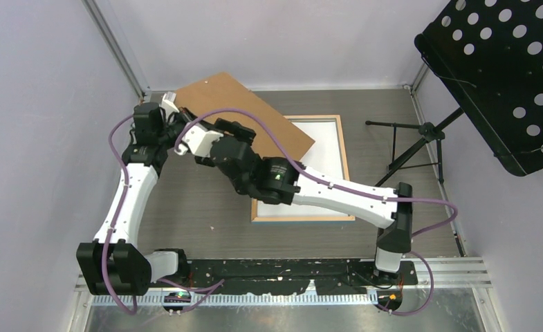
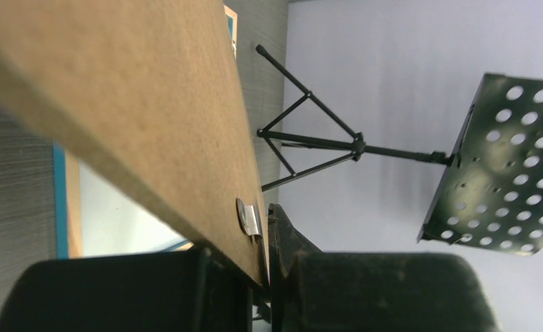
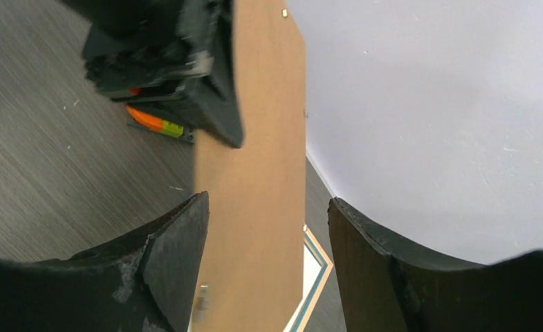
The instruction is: Put the photo into the frame
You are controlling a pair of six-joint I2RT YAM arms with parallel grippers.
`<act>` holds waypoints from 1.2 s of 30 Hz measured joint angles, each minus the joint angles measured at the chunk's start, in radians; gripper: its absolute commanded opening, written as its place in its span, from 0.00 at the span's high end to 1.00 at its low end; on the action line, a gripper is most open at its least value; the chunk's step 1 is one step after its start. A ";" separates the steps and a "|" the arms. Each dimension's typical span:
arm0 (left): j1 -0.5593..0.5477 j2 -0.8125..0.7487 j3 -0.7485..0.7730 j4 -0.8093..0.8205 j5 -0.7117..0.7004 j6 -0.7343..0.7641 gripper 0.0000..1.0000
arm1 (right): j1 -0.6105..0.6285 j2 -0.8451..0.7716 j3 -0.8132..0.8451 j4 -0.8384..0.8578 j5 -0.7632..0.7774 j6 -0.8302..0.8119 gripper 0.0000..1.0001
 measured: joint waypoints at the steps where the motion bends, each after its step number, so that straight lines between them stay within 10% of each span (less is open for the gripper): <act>1: 0.000 0.000 0.003 -0.008 0.007 0.021 1.00 | -0.004 -0.012 0.008 -0.006 -0.003 0.004 0.30; 36: -0.172 0.376 0.156 0.022 0.452 0.413 1.00 | -0.522 -0.303 -0.225 -0.040 -0.285 0.236 0.31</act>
